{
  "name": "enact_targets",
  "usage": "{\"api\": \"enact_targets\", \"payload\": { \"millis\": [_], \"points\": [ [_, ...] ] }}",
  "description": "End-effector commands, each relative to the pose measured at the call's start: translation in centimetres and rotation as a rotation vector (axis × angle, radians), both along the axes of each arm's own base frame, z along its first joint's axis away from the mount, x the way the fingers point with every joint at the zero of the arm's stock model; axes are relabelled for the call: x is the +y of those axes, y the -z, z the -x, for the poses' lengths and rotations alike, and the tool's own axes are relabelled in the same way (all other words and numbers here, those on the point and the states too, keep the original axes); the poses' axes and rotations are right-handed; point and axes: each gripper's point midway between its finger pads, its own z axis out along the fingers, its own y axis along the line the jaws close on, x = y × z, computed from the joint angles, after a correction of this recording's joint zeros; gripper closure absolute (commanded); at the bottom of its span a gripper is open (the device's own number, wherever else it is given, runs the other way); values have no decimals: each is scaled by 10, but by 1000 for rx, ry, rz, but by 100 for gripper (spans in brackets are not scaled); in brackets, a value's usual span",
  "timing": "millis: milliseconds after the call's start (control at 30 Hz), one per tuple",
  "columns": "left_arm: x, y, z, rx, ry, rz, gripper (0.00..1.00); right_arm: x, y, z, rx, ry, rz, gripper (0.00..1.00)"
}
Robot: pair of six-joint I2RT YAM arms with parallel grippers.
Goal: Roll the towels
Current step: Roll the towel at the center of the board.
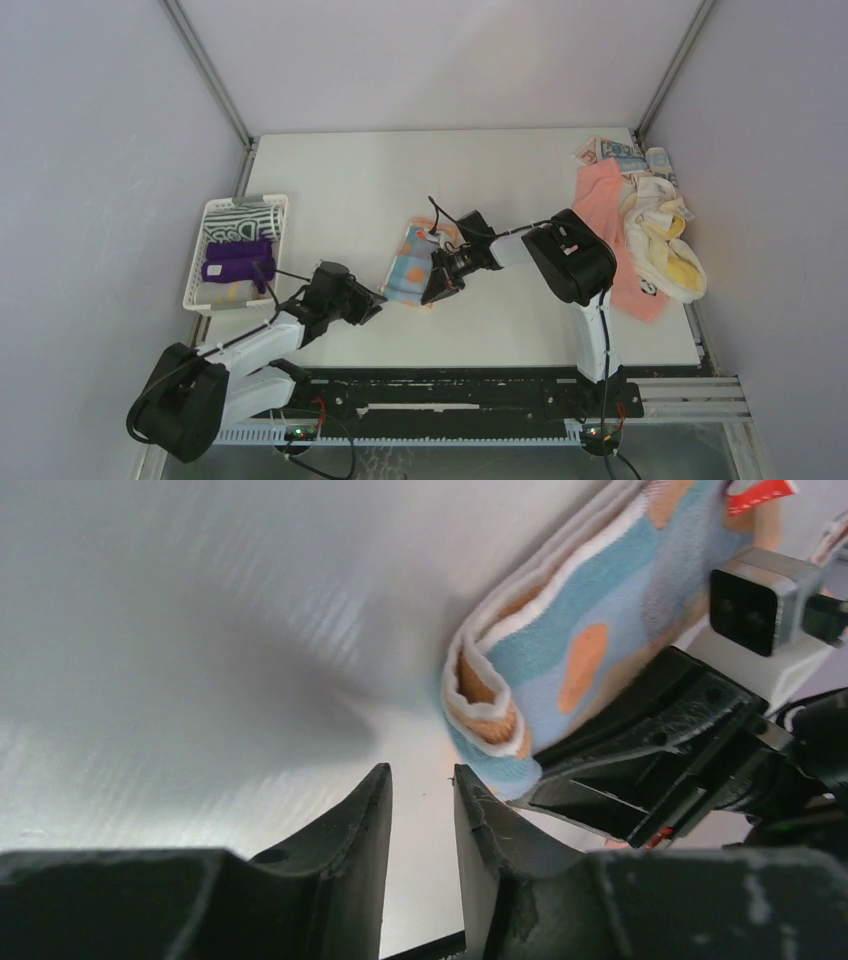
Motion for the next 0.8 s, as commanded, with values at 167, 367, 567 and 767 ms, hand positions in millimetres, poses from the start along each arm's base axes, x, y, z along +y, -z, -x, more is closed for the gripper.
{"api": "enact_targets", "payload": {
  "millis": [167, 367, 567, 767],
  "points": [
    [-21, -27, -25, -103, 28, 34, 66, -3, 14, -7, -11, 33, 30, 100],
    [-22, -29, -28, -116, 37, 29, 63, -4, 17, -7, -12, 34, 37, 100],
    [-25, -26, -34, -112, 36, 25, 63, -3, 17, -7, -10, 30, 40, 100],
    [-24, -14, -39, -76, 28, -13, 63, -3, 16, -8, -32, 21, 63, 100]
  ]
}}
